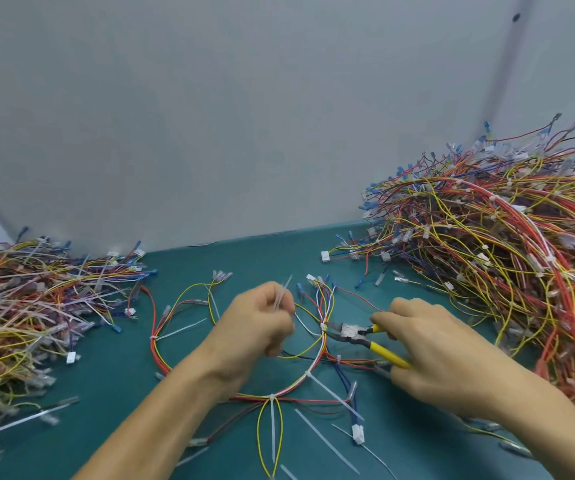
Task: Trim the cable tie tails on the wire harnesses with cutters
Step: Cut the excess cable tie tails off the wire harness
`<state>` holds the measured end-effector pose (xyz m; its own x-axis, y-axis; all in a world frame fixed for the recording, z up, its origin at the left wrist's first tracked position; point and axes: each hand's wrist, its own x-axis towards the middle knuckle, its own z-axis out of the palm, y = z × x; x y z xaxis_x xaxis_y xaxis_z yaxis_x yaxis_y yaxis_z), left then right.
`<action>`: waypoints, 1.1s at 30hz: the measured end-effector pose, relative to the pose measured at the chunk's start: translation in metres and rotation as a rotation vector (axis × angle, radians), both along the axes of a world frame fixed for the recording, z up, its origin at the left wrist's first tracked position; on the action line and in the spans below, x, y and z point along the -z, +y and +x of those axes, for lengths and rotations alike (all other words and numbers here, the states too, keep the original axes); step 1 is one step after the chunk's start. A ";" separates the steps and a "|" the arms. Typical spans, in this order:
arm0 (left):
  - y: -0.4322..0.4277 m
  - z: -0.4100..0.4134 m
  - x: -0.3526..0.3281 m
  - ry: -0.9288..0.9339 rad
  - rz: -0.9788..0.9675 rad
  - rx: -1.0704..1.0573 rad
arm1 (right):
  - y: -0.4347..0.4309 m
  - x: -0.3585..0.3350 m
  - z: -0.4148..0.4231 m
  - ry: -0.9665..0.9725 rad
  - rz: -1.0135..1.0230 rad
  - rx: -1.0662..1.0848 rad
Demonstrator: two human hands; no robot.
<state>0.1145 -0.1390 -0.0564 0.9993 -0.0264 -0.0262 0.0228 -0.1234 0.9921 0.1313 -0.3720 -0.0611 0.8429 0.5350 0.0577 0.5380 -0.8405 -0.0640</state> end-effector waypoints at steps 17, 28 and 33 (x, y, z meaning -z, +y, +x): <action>-0.004 -0.025 0.051 -0.440 0.755 0.007 | 0.004 0.014 -0.002 -0.064 0.028 -0.075; 0.009 -0.012 0.049 -0.162 0.515 0.019 | 0.007 0.006 -0.006 -0.053 -0.024 -0.112; 0.011 -0.012 0.051 -0.150 0.445 0.034 | 0.010 0.008 -0.010 -0.077 -0.073 -0.122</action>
<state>0.1022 -0.1276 -0.1077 0.9917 -0.0782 0.1024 -0.1284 -0.5356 0.8346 0.1217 -0.3616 -0.0690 0.7658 0.6385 0.0770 0.6374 -0.7694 0.0405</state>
